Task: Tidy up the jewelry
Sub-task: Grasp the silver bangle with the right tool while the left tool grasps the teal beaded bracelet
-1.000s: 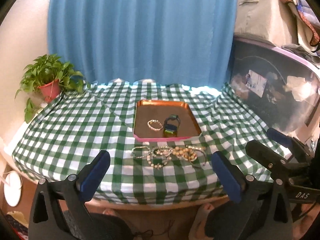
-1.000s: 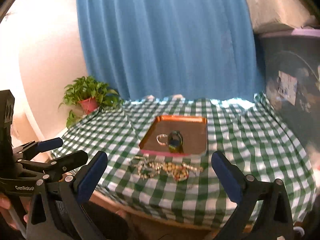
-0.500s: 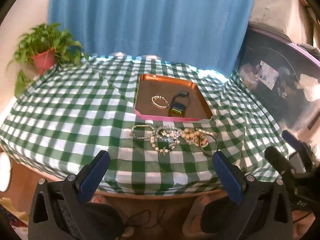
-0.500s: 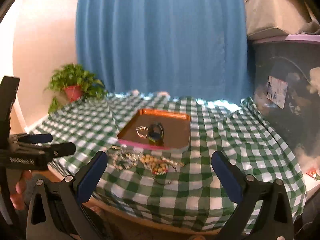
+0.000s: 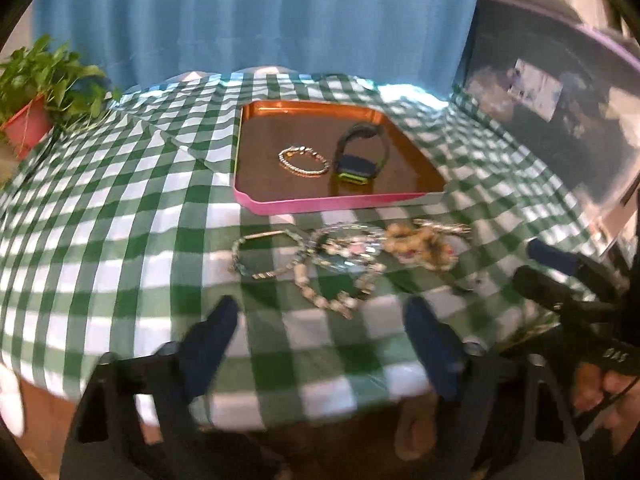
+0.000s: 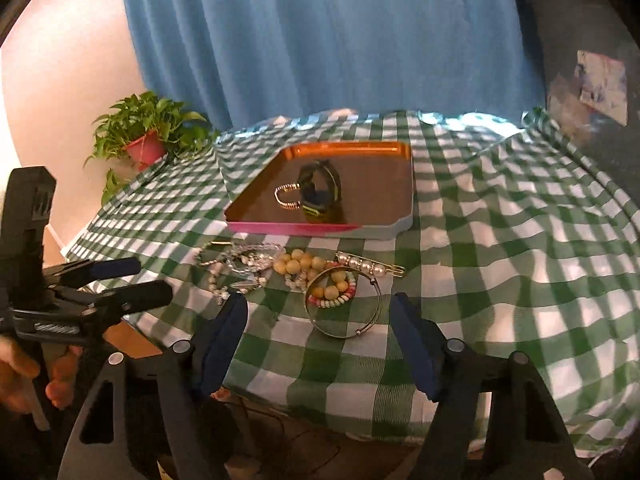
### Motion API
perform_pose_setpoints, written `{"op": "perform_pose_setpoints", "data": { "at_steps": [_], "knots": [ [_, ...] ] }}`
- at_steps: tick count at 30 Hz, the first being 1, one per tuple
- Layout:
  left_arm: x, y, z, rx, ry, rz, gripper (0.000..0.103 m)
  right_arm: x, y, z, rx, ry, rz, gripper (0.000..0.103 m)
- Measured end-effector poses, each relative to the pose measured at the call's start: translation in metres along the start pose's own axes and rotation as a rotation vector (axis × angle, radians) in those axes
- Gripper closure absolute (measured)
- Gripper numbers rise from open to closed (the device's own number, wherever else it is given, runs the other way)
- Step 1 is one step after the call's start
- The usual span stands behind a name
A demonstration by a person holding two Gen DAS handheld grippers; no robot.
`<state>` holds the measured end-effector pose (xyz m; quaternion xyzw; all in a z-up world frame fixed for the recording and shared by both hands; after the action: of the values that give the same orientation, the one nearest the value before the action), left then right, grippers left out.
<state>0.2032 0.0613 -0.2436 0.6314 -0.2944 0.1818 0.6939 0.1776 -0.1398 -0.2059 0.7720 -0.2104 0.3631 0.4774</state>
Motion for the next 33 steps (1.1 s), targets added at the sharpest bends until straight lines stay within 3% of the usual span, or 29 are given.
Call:
{"op": "perform_pose_setpoints", "data": {
  "at_steps": [5,9,13,14,15,17,20,22,28,29,33],
  "knots": [
    [0.005,-0.048,-0.023,0.002,0.044,-0.054,0.039,-0.002,-0.026,0.013,0.003,0.000,-0.048,0.034],
    [0.013,-0.060,-0.036,-0.011,0.081,-0.043,0.040,-0.005,-0.047,0.022,-0.016,0.016,-0.105,0.031],
    [0.023,-0.071,-0.035,0.019,0.010,-0.029,0.040,-0.008,-0.062,0.024,-0.026,0.032,-0.133,0.029],
    [0.025,-0.073,-0.035,0.025,0.002,-0.024,0.047,-0.007,-0.065,0.024,-0.030,0.045,-0.139,0.029],
    [0.026,-0.074,-0.035,0.038,-0.006,-0.018,0.066,-0.006,-0.068,0.023,-0.042,0.065,-0.145,0.028],
    [0.025,-0.074,-0.035,0.093,-0.041,-0.006,0.087,-0.008,-0.075,0.020,-0.052,0.097,-0.161,0.027],
    [0.023,-0.073,-0.040,0.051,-0.018,-0.007,0.088,-0.010,-0.078,0.017,-0.084,0.153,-0.161,0.028],
    [0.021,-0.070,-0.045,0.033,0.008,-0.014,0.088,-0.009,-0.076,0.017,-0.087,0.158,-0.153,0.043],
    [0.020,-0.042,-0.053,-0.024,0.078,0.023,0.088,-0.006,-0.067,0.027,-0.065,0.090,-0.119,0.045],
    [0.020,-0.037,-0.052,-0.051,0.091,0.029,0.099,-0.005,-0.065,0.028,-0.065,0.083,-0.108,0.045],
    [0.020,-0.028,-0.055,-0.076,0.117,0.039,0.099,-0.002,-0.060,0.028,-0.065,0.068,-0.082,0.045]
  ]
}}
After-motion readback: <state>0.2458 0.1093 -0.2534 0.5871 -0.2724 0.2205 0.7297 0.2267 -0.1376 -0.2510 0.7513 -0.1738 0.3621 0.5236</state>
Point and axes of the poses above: each gripper's, at about its wrist camera, not at the fingertips, and y roughly against the way its jaws point, z to its right, x to its top, the point moved 4 cm from there along -y, roughly the way its jaws point, and after that the axes turned 8 degrees about x, right-handed, at the moved point
